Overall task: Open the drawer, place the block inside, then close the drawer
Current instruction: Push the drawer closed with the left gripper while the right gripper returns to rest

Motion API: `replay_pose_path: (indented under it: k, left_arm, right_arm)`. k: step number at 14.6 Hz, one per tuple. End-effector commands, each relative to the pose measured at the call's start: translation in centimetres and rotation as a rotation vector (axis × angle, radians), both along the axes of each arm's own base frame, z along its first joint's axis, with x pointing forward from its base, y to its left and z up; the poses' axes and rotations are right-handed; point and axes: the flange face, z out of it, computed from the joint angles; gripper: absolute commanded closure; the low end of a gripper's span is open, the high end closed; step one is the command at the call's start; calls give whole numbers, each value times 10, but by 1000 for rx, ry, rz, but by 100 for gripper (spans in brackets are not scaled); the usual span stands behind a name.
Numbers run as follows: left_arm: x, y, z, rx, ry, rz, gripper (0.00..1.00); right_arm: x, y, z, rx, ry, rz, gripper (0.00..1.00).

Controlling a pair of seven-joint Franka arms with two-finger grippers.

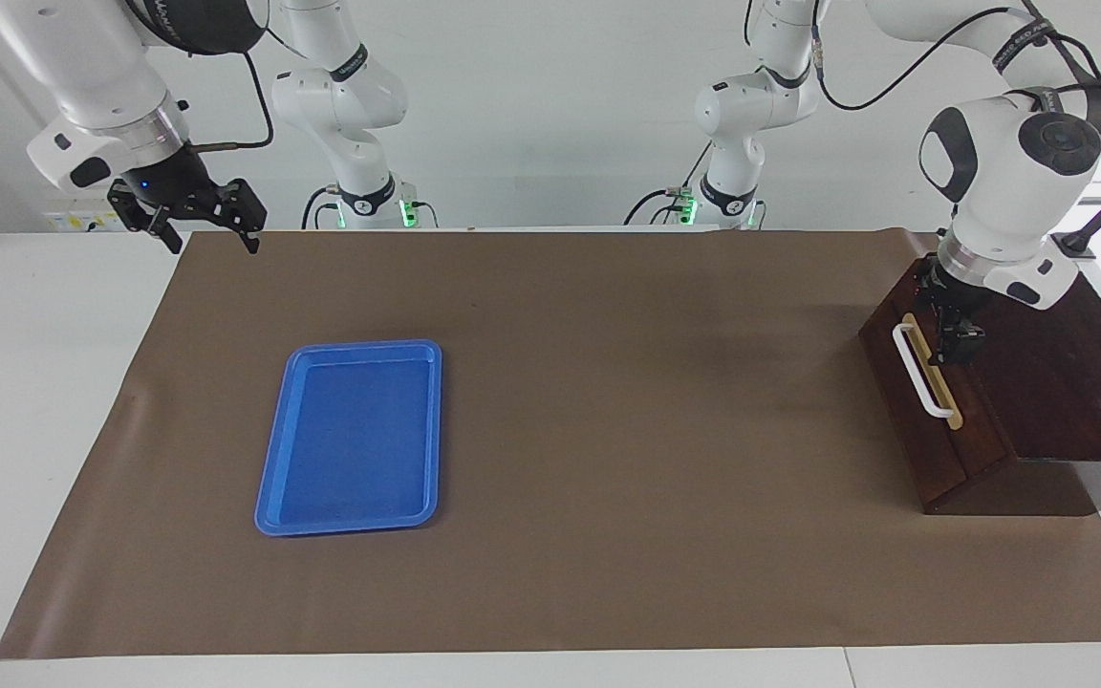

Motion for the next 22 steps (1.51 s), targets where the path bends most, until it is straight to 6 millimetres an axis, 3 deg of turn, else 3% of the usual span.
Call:
replay_pose_path:
  k: [1,2,6,9,13,15,19,22]
  left_arm:
    - [-20,-14,29,-74,35,-283,0]
    - [-16,-18,34,-101,28,-353,0]
    - [-41,-48,38,-163,194,-861,0]
    - [-43,-64,45,-167,208,-944,0]
    - [-66,-66,54,-189,252,-1076,0]
    - [-62,-71,54,-185,245,-1090,0]
    - [-68,-69,61,-203,237,-1096,0]
    - [-65,-59,61,-209,228,-1192,0]
  right_arm:
    - [0,-5,0,-2,1,-25,0]
    - [-1,-5,1,0,-1,-21,0]
    - [-5,-7,3,0,10,-23,0]
    - [-6,-7,4,-1,15,-23,0]
    - [-9,-8,7,-3,8,-8,0]
    - [-8,-8,6,-1,10,9,0]
    - [-8,-7,7,-1,8,9,0]
    - [-8,-4,7,-2,8,12,0]
